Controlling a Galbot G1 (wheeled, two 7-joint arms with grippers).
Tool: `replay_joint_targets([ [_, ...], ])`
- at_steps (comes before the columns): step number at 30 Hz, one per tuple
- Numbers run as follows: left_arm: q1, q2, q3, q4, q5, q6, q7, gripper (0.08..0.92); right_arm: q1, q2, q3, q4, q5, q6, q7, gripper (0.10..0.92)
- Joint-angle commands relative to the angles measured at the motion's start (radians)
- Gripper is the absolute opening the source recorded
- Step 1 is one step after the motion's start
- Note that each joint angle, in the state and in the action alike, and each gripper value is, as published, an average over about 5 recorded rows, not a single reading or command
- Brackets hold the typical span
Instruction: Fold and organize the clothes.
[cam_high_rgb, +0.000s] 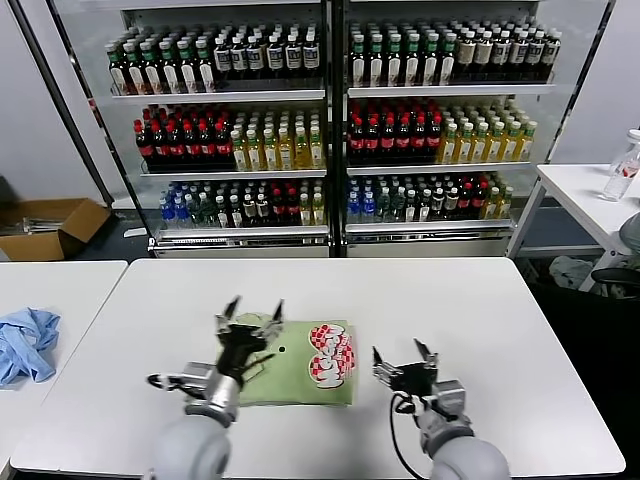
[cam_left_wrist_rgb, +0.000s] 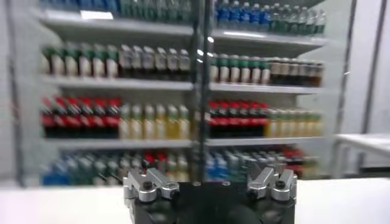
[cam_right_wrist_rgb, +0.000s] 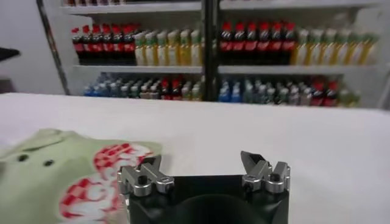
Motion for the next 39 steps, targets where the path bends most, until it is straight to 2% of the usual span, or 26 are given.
replay_joint_targets([
  [1, 0.096, 0.061, -0.179, 0.008, 0.154, -0.087, 0.091, 0.818, 0.184, 0.083, -0.200, -0.218, 0.177, -0.032, 0.063, 0.823],
  [8, 0.093, 0.034, -0.132, 0.016, 0.165, -0.084, 0.100, 0.823, 0.169, 0.087, -0.188, -0.232, 0.201, -0.032, 0.077, 0.823],
  [10, 0.092, 0.035, -0.133, 0.022, 0.165, -0.084, 0.101, 0.823, 0.160, 0.088, -0.183, -0.230, 0.209, -0.032, 0.079, 0.794],
  [22, 0.090, 0.011, -0.103, 0.034, 0.168, -0.083, 0.104, 0.823, 0.161, 0.115, -0.177, -0.244, 0.194, 0.016, 0.053, 0.447],
  [31, 0.086, 0.023, -0.111, 0.062, 0.198, -0.163, 0.116, 0.823, 0.156, -0.004, -0.039, -0.033, 0.094, 0.030, -0.025, 0.196],
  [35, 0.078, 0.027, -0.109, 0.092, 0.332, -0.213, 0.090, 0.823, 0.103, -0.107, 0.080, -0.005, 0.032, 0.010, -0.093, 0.128],
  [39, 0.058, 0.026, -0.099, 0.123, 0.443, -0.281, 0.075, 0.823, 0.051, -0.159, 0.158, -0.027, 0.015, 0.004, -0.151, 0.124],
])
